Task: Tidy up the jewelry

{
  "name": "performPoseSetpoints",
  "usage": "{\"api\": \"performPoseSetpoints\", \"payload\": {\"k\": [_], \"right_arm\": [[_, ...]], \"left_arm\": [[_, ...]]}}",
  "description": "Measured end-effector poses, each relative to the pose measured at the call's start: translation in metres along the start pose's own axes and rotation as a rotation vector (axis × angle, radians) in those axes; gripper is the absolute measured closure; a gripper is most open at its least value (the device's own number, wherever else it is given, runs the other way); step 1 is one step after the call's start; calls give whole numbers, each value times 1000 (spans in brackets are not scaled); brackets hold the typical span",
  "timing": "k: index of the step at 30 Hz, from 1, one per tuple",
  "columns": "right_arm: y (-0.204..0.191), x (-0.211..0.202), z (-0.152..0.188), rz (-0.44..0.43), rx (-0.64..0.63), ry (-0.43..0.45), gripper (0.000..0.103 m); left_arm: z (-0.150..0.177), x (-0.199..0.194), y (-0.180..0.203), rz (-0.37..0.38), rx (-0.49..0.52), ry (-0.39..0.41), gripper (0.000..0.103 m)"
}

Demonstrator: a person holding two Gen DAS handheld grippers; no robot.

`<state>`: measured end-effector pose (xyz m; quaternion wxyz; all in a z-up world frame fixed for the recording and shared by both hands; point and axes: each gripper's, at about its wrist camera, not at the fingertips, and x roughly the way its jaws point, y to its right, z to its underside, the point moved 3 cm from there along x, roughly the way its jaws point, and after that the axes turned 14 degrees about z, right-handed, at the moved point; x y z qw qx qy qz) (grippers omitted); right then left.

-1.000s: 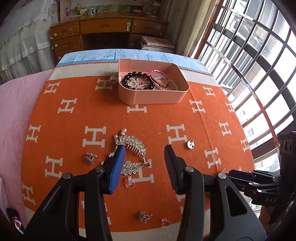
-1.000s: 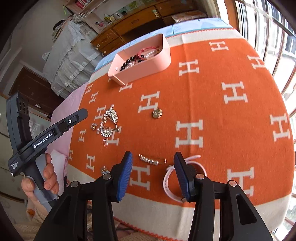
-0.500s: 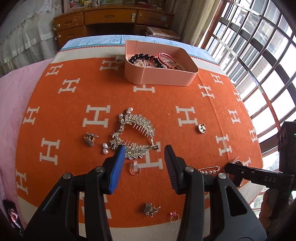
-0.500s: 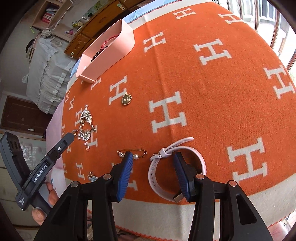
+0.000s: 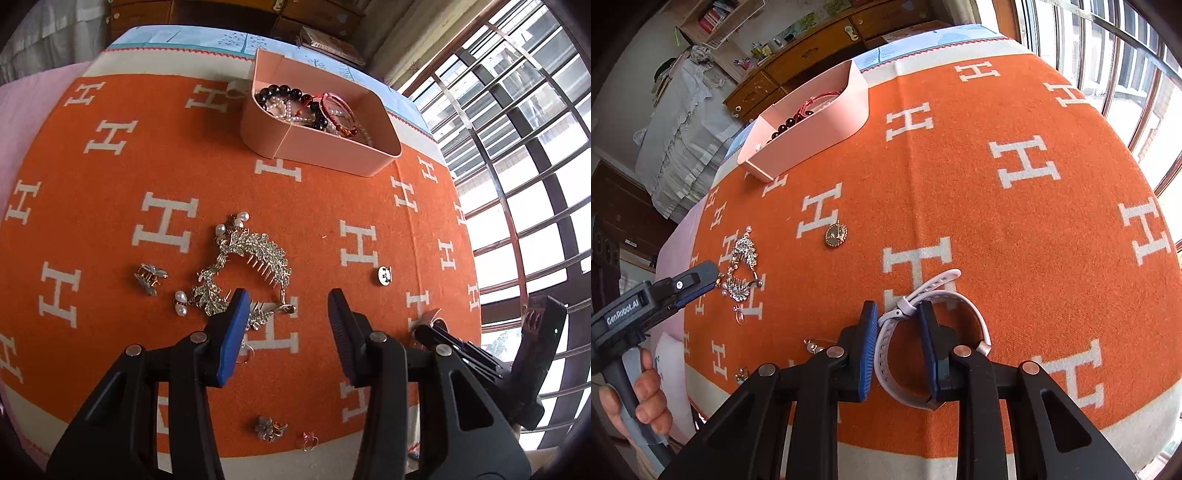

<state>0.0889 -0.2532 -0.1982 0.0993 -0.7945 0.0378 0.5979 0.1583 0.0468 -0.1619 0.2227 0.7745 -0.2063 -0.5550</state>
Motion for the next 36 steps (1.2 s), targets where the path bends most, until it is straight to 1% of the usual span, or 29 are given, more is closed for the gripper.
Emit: {"api": "performPoseSetpoints", "payload": {"k": [3,5,9,13,21,28,32,36], "right_arm": [[0,-2,-3,0,-12,17,81],[0,-3,-5,-7,-17,28,81],[4,-5,-9,-19,-17,41,82],[8,-2,-11,-39,-15,39,82],[15,2,-12,-78,-4,30,82],[24,5,-13,-104,15,22,82],[25,5,-14,-114,18,23,82],[26,5,-14,-121,18,26,82]], "left_arm": [[-12,10,-1,-54,-18,3,62],[-16,19,-2,-77,-36,-9,62],[-19,37,-5,-124,-60,-49,62],[-21,49,-7,-159,-79,-56,62],[-29,68,-1,-251,-40,-70,62],[-31,72,3,-247,-47,-92,62],[-22,62,-7,-225,-76,-92,62],[-16,56,-13,-215,-84,-87,62]]}}
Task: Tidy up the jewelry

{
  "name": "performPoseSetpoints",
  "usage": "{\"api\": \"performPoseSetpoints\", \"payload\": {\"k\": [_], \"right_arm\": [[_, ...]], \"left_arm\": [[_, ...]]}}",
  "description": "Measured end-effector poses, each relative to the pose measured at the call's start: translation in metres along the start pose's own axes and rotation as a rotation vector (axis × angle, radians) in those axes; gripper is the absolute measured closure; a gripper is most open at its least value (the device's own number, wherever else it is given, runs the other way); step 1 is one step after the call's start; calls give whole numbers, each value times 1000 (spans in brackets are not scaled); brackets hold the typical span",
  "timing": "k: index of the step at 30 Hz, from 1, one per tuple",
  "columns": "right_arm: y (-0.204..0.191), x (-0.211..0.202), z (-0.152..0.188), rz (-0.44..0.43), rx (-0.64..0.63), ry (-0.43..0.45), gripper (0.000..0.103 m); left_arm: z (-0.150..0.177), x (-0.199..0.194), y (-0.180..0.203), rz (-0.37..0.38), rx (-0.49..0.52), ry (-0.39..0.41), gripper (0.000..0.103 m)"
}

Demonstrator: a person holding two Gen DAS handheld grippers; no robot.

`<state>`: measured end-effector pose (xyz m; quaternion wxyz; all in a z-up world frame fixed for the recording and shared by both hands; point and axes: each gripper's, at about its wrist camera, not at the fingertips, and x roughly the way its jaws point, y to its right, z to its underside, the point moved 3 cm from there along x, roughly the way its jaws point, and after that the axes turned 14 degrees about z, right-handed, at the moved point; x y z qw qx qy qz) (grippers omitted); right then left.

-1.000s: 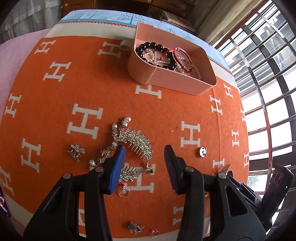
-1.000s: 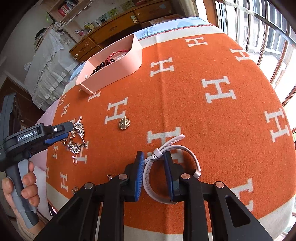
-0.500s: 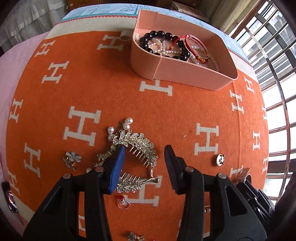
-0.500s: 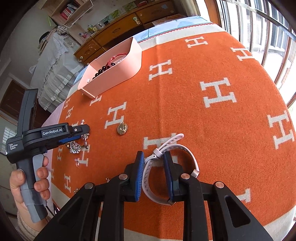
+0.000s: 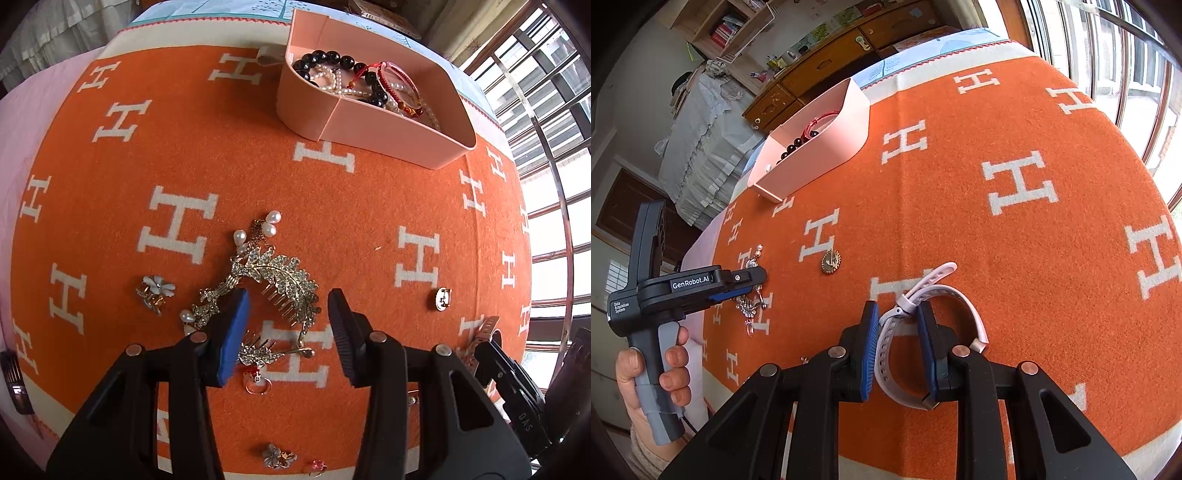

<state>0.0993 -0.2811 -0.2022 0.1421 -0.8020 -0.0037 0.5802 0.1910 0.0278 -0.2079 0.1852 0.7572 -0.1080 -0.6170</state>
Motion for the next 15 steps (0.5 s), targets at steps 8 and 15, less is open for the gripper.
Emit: {"api": "performPoseSetpoints", "payload": {"k": [8,15], "right_arm": [[-1,0,1,-2,-6,0,81],[0,0,2,-6,-1,0,81]], "left_arm": [[1,1,-3,-1,-17,26,63],[4,-6,-7,38,-19,88,77]]}}
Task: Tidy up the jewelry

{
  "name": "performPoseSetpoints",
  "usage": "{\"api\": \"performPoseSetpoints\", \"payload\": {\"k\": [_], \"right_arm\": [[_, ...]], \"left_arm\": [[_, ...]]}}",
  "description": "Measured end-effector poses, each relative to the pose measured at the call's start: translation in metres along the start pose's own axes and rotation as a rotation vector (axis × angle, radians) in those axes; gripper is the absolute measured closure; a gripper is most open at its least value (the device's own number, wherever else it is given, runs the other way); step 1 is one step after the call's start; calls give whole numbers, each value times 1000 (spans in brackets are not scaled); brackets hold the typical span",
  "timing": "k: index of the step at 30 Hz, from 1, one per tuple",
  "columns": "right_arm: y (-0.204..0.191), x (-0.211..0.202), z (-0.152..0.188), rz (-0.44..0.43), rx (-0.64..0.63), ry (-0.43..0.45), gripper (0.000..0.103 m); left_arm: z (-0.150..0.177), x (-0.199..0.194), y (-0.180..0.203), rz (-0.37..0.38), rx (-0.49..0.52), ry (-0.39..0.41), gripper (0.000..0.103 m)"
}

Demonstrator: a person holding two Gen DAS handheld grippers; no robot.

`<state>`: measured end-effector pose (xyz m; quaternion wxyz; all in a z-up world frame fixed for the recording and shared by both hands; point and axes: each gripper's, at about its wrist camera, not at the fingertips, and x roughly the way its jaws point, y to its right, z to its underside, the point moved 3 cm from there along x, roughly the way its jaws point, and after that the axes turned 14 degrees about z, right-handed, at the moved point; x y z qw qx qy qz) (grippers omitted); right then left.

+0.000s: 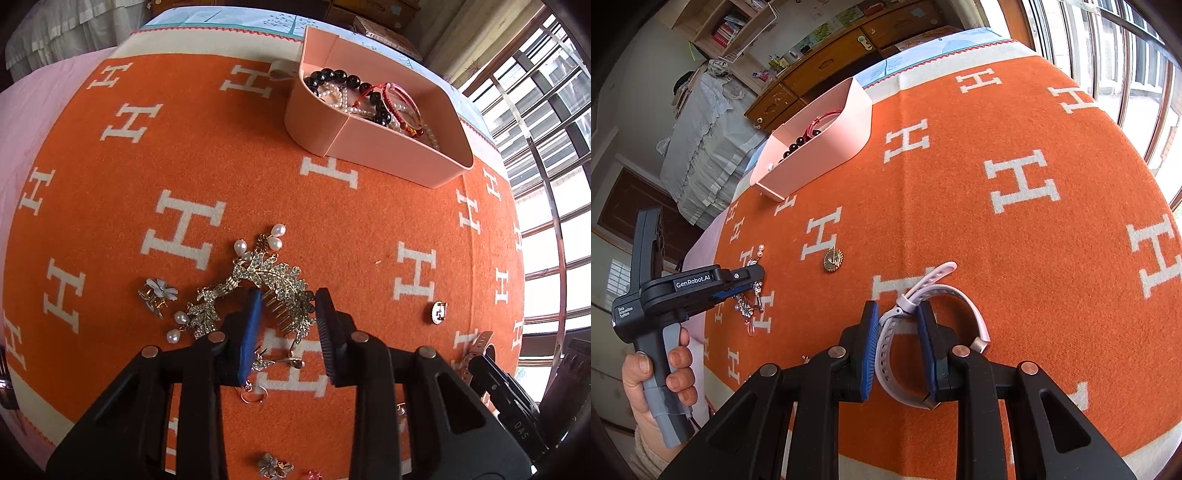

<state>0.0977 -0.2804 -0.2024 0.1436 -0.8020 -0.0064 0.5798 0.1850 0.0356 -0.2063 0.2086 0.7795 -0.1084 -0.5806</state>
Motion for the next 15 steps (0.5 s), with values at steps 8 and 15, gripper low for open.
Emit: {"api": "performPoseSetpoints", "payload": {"k": [8,15], "right_arm": [[-3,-2,0,7,-16,6,82],[-28,-28,-20,4,-102,85,92]], "left_arm": [[-4,-26,15,14,68,36,79],[-19,-59,39,7,180,68,103]]}}
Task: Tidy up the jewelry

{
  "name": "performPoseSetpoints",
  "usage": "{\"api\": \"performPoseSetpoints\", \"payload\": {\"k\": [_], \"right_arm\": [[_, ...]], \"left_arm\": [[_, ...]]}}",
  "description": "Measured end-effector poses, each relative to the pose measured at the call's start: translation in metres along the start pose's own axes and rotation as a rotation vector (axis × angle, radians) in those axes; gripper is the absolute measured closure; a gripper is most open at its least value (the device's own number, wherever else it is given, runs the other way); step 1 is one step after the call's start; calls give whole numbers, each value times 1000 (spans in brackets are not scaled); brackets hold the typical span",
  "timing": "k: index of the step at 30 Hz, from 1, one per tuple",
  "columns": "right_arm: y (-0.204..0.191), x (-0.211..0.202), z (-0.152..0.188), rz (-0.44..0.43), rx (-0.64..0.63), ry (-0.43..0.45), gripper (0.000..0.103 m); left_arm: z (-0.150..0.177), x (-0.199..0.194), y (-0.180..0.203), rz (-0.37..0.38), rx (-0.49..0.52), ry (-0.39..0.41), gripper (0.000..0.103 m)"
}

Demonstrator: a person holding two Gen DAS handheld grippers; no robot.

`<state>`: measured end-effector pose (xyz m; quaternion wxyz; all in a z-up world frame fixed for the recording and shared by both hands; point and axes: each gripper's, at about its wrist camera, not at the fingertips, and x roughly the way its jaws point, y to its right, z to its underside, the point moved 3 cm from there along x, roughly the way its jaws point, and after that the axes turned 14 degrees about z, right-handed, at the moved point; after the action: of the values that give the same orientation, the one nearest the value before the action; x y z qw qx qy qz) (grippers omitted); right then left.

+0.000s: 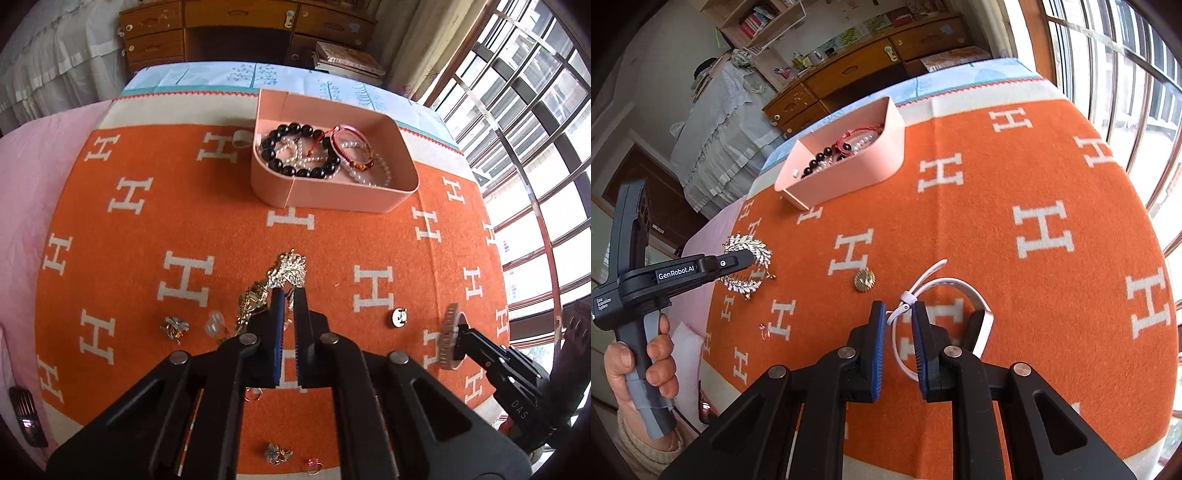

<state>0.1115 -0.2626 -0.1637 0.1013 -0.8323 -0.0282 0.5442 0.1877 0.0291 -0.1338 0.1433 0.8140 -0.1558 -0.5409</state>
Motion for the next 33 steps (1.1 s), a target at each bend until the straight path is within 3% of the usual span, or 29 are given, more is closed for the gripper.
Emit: {"api": "performPoseSetpoints", "payload": {"k": [7,11,12,14,15,16,21,25,33], "right_arm": [[-36,-35,-47,-15,-94,131,94],[-53,-44,-61,-25,-129,153,94],[-57,-45,-62,-29,-139,152,94],[-68,-47,-63,-33,-159,148,94],[-70,-47,-63,-34,-166,144,94],[-71,-47,-60,-36,-169,138,94],[-57,-33,-53,-83,-116,10,94],[-40,-17,-45,-80,-79,-86,94],[-21,20,-25,-4,-31,-219,94]], "left_arm": [[-31,-26,27,18,72,58,103],[-34,-22,31,53,107,-9,103],[-31,-19,30,51,111,-26,98],[-27,-10,23,41,110,-57,71],[-25,-5,18,39,104,-67,50],[-23,-1,12,39,96,-71,44],[-17,24,-13,-10,89,-130,45],[-11,43,-23,-28,111,-190,67],[-5,65,-23,-37,145,-259,69]]}}
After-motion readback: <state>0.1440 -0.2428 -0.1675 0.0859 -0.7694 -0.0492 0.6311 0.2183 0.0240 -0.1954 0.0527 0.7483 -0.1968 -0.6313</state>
